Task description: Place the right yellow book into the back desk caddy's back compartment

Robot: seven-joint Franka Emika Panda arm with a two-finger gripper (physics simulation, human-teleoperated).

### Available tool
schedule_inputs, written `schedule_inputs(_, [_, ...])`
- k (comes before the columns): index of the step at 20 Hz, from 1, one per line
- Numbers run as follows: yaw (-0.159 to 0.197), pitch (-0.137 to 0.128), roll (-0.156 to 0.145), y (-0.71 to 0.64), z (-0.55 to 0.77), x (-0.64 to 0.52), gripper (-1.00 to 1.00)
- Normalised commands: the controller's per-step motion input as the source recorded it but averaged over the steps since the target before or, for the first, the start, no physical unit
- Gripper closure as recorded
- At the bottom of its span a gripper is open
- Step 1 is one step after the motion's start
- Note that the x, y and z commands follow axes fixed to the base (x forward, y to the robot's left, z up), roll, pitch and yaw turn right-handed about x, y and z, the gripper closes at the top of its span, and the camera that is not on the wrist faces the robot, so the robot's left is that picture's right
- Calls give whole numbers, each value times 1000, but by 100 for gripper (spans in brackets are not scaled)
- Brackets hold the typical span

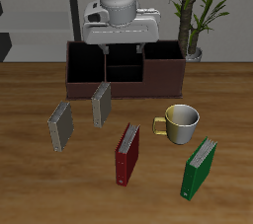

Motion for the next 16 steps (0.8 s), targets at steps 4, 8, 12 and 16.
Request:
schedule_inputs(4, [36, -25, 19, -424, 70, 182, -100])
schedule_inputs(8, [50, -32, 7, -354, 49, 203, -100])
schedule_inputs(12, [0, -31, -37, -609, 75, 302, -100])
schedule_inputs(16, [9, -50, -14, -591, -26, 333, -100])
